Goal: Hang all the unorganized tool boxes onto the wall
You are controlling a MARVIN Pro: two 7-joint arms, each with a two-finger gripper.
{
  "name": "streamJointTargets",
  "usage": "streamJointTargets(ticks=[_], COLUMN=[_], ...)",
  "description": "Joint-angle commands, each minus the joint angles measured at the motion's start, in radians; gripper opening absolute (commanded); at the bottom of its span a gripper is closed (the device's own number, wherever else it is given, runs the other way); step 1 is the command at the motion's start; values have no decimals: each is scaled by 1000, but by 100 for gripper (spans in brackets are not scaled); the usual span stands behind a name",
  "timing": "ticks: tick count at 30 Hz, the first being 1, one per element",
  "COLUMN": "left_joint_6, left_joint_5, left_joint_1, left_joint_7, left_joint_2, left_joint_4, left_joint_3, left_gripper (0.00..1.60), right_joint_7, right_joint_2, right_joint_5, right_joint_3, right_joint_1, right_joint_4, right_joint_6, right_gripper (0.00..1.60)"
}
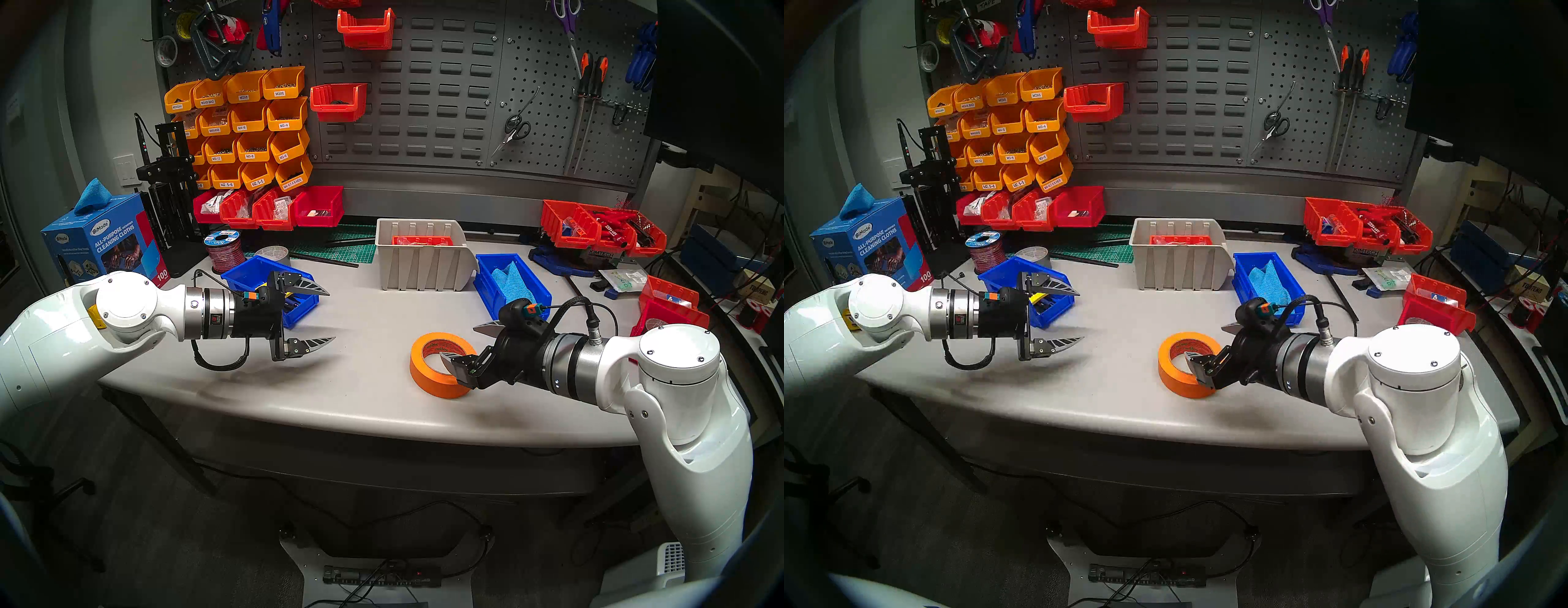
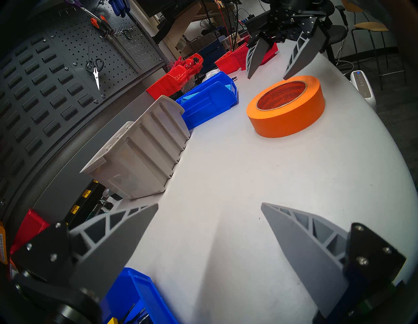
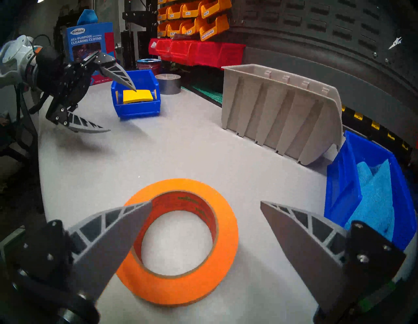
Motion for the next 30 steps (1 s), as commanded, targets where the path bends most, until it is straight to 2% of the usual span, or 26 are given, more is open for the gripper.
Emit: streamJointTargets(ticks=[1,5,10,20,25,30], left_joint_6=[-1,-1,-1,-1,-1,0], left_joint_5=[-1,-1,-1,-1,-1,-1], left_joint_1=[-10,-10,-10,-10,-10,-10], left_joint_7=[-1,-1,-1,-1,-1,-1], left_joint_2=[1,1,1,1,1,1], left_joint_4=[-2,-2,-2,-2,-2,-2], left_joint_3=[-9,-9,-9,-9,-9,-9], left_gripper=[160,160,160,160,160,160], right_joint_7=[-15,-29,-50,-107,-175,-232], right_joint_2=[-7,-4,0,19,30,39], right_joint_5=[34,53,76,117,135,168], right_joint_3=[57,71,59,-17,-63,-107], right_joint_1=[-51,-29,21,93,106,159], right_joint_4=[-12,-12,-12,-12,-12,-9], right_joint_6=[-2,-2,-2,-2,-2,-2], right_gripper=[160,160,160,160,160,160])
